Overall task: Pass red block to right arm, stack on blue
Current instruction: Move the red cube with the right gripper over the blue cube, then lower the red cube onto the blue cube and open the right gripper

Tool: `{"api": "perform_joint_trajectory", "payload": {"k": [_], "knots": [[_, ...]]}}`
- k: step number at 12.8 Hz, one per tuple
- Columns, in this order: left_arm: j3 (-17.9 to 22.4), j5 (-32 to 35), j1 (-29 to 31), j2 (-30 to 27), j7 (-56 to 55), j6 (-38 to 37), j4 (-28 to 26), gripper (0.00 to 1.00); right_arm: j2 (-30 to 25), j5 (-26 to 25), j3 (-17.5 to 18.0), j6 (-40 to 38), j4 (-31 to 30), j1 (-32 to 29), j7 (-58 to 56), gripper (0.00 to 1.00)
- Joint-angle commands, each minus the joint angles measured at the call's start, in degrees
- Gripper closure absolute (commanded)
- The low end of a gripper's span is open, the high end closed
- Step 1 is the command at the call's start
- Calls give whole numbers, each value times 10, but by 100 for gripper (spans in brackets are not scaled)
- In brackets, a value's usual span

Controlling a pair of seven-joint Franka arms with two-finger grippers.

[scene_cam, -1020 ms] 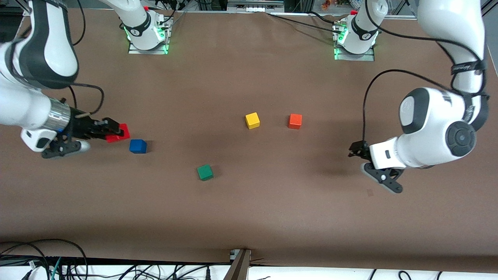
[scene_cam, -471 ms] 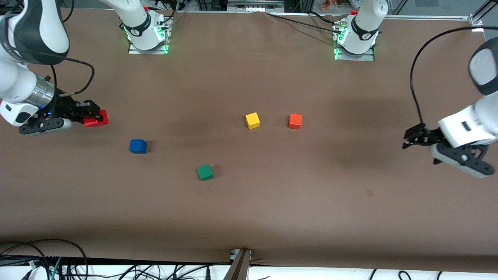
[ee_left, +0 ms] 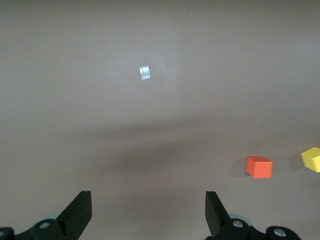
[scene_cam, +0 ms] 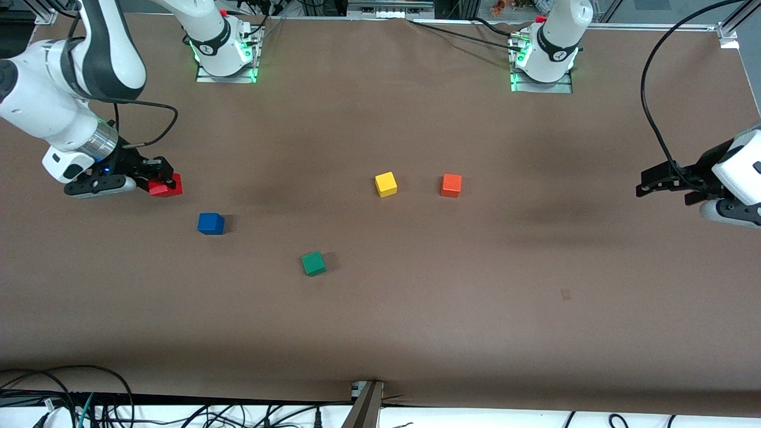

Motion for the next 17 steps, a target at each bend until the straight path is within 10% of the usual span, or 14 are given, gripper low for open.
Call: {"api": "perform_joint_trajectory", "payload": {"k": [1,8,17], "knots": [[-12,20,-2,-22,-35,-29,-14,0,5,-10,4,60,-25,4,2,100],[-11,11,-2,-60,-40,-44,-61,0,78,-6,6,220,-58,29,3,100],[-11,20,-2,-49,-34,-44,-49,0,161,-1,6,226,-3,68,69,100]]}}
